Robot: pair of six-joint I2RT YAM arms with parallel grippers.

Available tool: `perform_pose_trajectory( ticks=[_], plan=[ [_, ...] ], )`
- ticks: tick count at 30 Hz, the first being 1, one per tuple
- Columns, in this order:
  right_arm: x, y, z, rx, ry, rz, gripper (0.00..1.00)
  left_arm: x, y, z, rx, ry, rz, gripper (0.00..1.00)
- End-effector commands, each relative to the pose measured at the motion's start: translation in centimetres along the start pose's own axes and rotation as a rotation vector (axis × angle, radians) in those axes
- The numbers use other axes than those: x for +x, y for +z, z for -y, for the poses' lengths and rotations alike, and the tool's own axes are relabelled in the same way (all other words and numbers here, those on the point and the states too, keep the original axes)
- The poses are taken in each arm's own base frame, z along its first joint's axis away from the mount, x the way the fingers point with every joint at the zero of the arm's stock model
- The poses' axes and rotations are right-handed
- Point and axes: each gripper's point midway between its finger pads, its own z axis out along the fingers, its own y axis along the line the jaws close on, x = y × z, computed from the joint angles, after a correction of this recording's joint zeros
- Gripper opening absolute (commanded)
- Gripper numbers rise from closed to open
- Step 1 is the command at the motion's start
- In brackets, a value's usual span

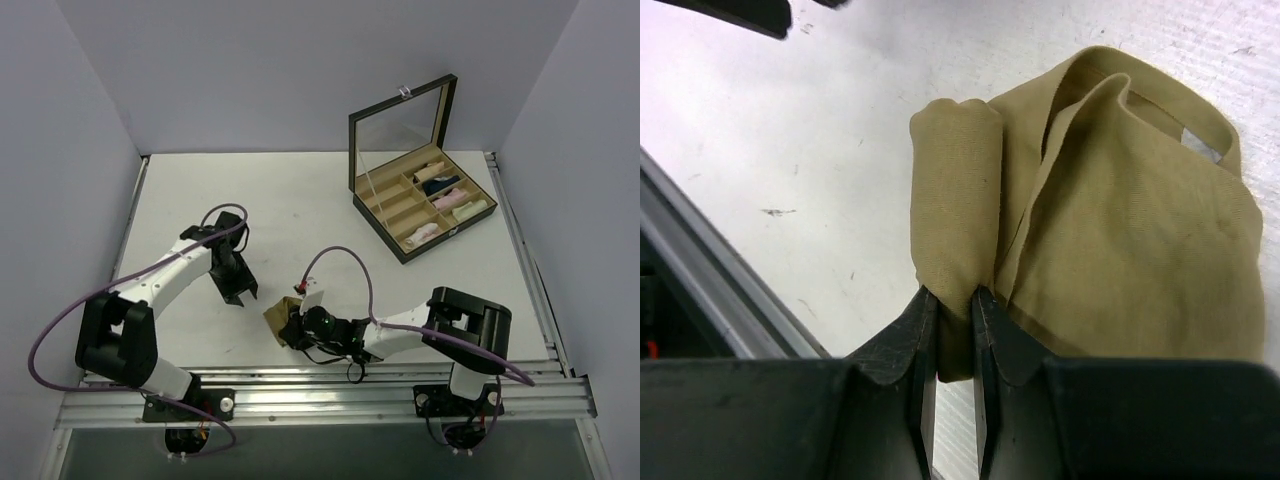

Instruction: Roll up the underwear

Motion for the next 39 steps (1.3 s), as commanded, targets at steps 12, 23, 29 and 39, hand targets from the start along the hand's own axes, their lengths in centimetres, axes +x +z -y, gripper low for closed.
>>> perform_pose_trajectory(
  ticks=[12,23,29,39],
  plan=[
    [7.9,-0.9,7.8,0.135,0.051,-0.277,0.00,2.3,-0.1,3.2,0.327,0.116,0.056,0.50],
    [7.8,-0.6,7.7,0.140,0.053,-0.281,0.00,3.7,2.7,2.7,0.292,0.122,0.015,0.53],
    [8.1,-0.6,7.2,0.116,0.056,-0.304,0.00,4.5,5.6,2.5,0.243,0.128,-0.025,0.53],
    [3.0,-2.4,6.5,0.238,-0.044,-0.229,0.35,4.8,6.7,1.3,0.071,0.175,-0.031,0.09]
  ],
)
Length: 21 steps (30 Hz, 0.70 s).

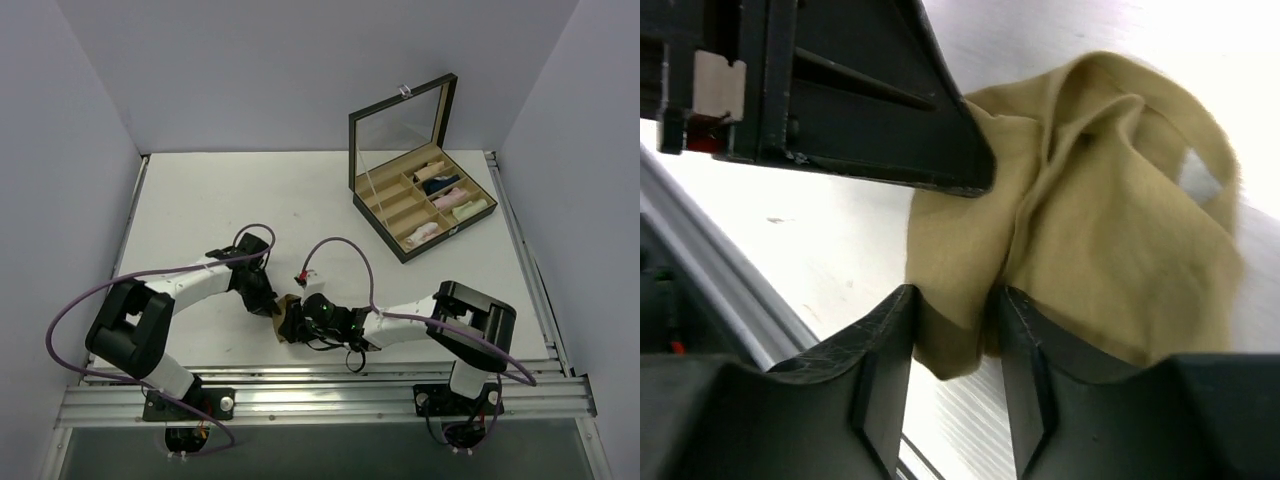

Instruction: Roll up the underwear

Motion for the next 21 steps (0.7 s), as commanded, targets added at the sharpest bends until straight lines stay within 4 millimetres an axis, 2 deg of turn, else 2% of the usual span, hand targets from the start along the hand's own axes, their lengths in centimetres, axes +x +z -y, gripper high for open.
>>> perform_pose_trajectory(
  ticks=[1,2,5,6,9,16,21],
  plan=[
    [3.1,-3.6,6.8,0.336,-0.153,-0.156,0.38,0.2,0.8,-3.1,-0.174,0.026,0.026,0.08],
    [1.5,-3.7,5.3,0.317,-0.170,-0.116,0.40,0.5,0.5,-3.6,-0.205,0.030,0.019,0.07],
    [0.1,-4.4,4.0,0.353,-0.250,-0.078,0.42,0.5,-0.2,-3.8,-0.248,0.040,0.022,0.04],
    [-1.0,-4.3,2.7,0.342,-0.262,-0.049,0.43,0.6,-0.3,-3.7,-0.254,0.039,0.017,0.03],
    [-2.1,-4.0,0.9,0.334,-0.304,-0.014,0.45,0.6,-0.5,-4.1,-0.304,0.049,0.025,0.02],
    [-2.4,-1.9,-1.3,0.317,-0.411,-0.004,0.48,1.0,-0.8,-4.3,-0.369,0.061,0.018,0.02],
    [-1.8,-0.4,-1.6,0.323,-0.451,-0.020,0.49,1.5,-0.7,-4.3,-0.376,0.046,-0.007,0.02]
  ],
)
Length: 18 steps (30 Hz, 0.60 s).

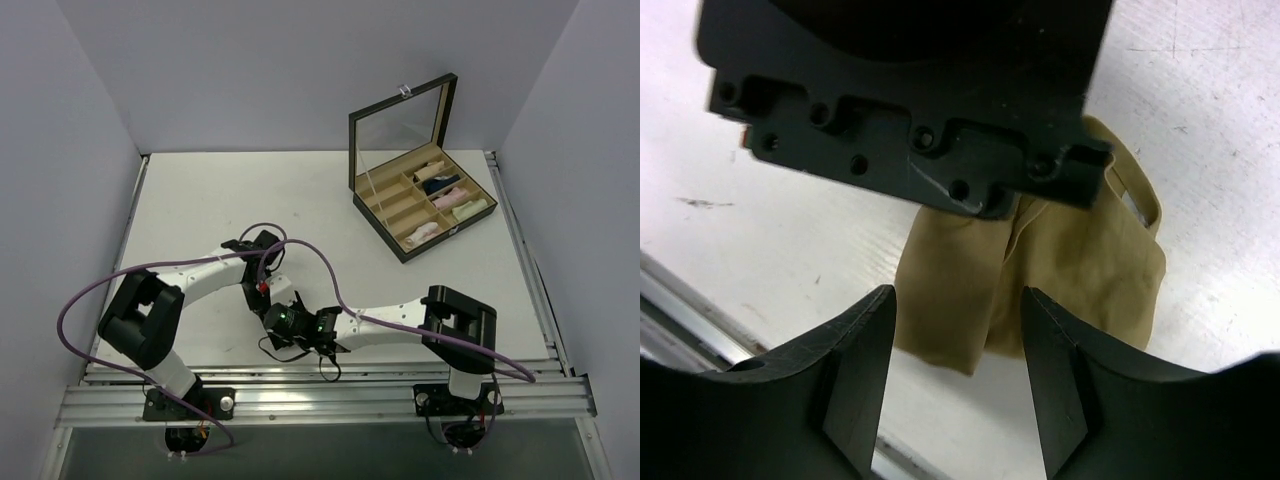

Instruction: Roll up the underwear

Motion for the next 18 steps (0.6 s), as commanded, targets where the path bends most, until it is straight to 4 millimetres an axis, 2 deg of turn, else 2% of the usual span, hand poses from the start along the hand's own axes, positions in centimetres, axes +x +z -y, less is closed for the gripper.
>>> perform_pose_trajectory(
  ticks=[1,5,10,16,18],
  plan=[
    [-0.4,0.6,0.2,0.053,-0.067,0.011,0.49,1.2,0.7,-3.2,-0.156,0.002,-0.035,0.02],
    [0.0,1.5,-0.7,0.068,-0.125,0.011,0.49,1.4,0.6,-3.5,-0.192,0.002,-0.061,0.02],
    [1.0,1.5,-2.1,0.099,-0.184,0.008,0.49,1.4,0.6,-3.9,-0.221,0.002,-0.070,0.02],
    [1.6,1.8,-1.8,0.166,-0.228,0.002,0.49,1.4,0.5,-3.9,-0.231,0.001,-0.072,0.02],
    [2.2,1.7,-0.9,0.207,-0.249,-0.019,0.44,1.4,0.5,-3.8,-0.230,-0.003,-0.076,0.02]
  ],
)
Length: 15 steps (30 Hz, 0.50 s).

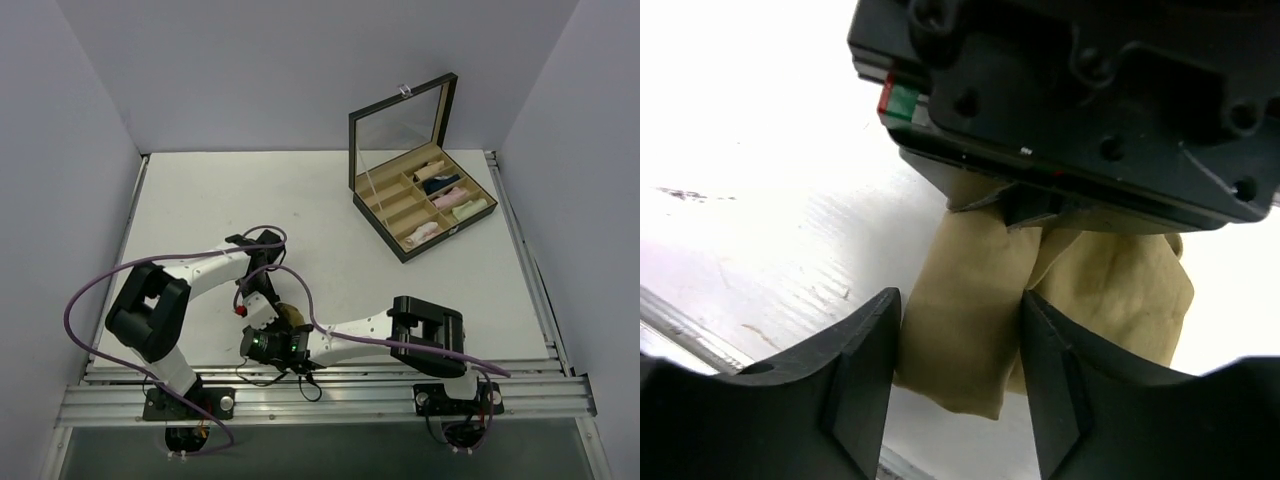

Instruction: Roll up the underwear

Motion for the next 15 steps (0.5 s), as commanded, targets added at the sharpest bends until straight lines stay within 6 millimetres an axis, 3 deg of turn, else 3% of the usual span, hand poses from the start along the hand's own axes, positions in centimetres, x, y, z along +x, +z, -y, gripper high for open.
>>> perform_pose_trajectory(
  ticks=[1,2,3,4,5,6,7,8,9,13,15],
  plan=[
    [1.0,0.0,1.7,0.094,-0.081,-0.038,0.40,0.5,0.9,-2.2,-0.119,0.016,-0.008,0.02],
    [1.6,0.2,2.0,0.103,-0.078,-0.050,0.34,0.5,0.8,-2.0,-0.111,0.016,-0.008,0.02],
    [1.9,0.4,2.2,0.096,-0.057,-0.065,0.18,0.7,0.7,-1.8,-0.099,0.015,-0.020,0.03],
    [2.4,0.5,2.3,0.085,-0.042,-0.075,0.09,0.6,0.5,-1.8,-0.092,0.009,-0.022,0.04],
    [3.8,0.3,3.0,0.077,-0.030,-0.100,0.04,0.3,0.0,-1.7,-0.078,0.001,-0.014,0.05],
    [3.3,0.6,2.6,0.037,0.024,-0.074,0.00,0.1,-0.4,-1.7,-0.066,-0.008,-0.006,0.11],
    [4.3,0.4,2.3,-0.011,0.049,-0.100,0.00,-0.2,-0.8,-1.6,-0.045,-0.020,0.004,0.15],
    [6.0,0.1,3.1,-0.019,0.081,-0.127,0.00,-0.9,-1.6,-1.7,-0.012,-0.049,0.026,0.19],
    [5.7,0.4,3.1,-0.051,0.131,-0.111,0.00,-1.4,-2.0,-1.8,0.005,-0.066,0.035,0.22],
    [8.4,0.0,3.0,-0.223,0.288,-0.184,0.00,-3.5,-3.7,-2.4,0.072,-0.121,0.083,0.39],
    [9.7,0.1,3.6,-0.254,0.358,-0.201,0.00,-4.2,-4.5,-2.5,0.098,-0.119,0.122,0.42]
  ],
)
